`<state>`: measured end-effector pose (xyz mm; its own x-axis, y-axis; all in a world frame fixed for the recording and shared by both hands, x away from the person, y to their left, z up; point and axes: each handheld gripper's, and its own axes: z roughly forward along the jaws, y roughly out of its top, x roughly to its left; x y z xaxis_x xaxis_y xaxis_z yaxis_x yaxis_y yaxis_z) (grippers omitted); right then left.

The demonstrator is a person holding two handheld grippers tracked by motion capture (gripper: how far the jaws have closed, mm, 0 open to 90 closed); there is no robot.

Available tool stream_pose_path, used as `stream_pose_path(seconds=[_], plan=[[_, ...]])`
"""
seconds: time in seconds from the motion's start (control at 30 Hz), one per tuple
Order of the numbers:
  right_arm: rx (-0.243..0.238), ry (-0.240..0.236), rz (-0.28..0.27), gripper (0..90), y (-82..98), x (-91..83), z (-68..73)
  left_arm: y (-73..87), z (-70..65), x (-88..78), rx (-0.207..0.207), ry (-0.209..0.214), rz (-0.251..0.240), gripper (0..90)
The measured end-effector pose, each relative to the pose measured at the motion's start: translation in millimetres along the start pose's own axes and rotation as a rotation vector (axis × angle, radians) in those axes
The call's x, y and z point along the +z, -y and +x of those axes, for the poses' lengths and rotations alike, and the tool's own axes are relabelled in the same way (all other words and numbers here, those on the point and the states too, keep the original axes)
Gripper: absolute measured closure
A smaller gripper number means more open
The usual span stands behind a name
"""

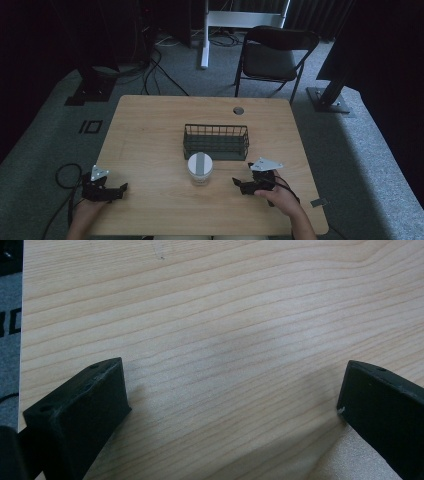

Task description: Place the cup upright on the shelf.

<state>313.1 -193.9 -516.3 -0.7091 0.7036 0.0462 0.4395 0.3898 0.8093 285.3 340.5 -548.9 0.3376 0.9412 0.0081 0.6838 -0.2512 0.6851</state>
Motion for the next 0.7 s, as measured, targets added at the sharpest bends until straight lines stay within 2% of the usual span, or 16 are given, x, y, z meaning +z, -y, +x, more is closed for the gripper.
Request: stream_pose_path(seconds=[0.57,0.7], plan=[[-0.097,-0.106,-0.003,12.8,-16.2,33.3,34.1,0.0,0.1,0.0,0.002,0.002,0.000,0.0],[-0.103,-0.127,-0.024,13.2,-19.8,40.1,41.7,0.0,0.1,0.0,0.002,0.002,0.000,0.0]])
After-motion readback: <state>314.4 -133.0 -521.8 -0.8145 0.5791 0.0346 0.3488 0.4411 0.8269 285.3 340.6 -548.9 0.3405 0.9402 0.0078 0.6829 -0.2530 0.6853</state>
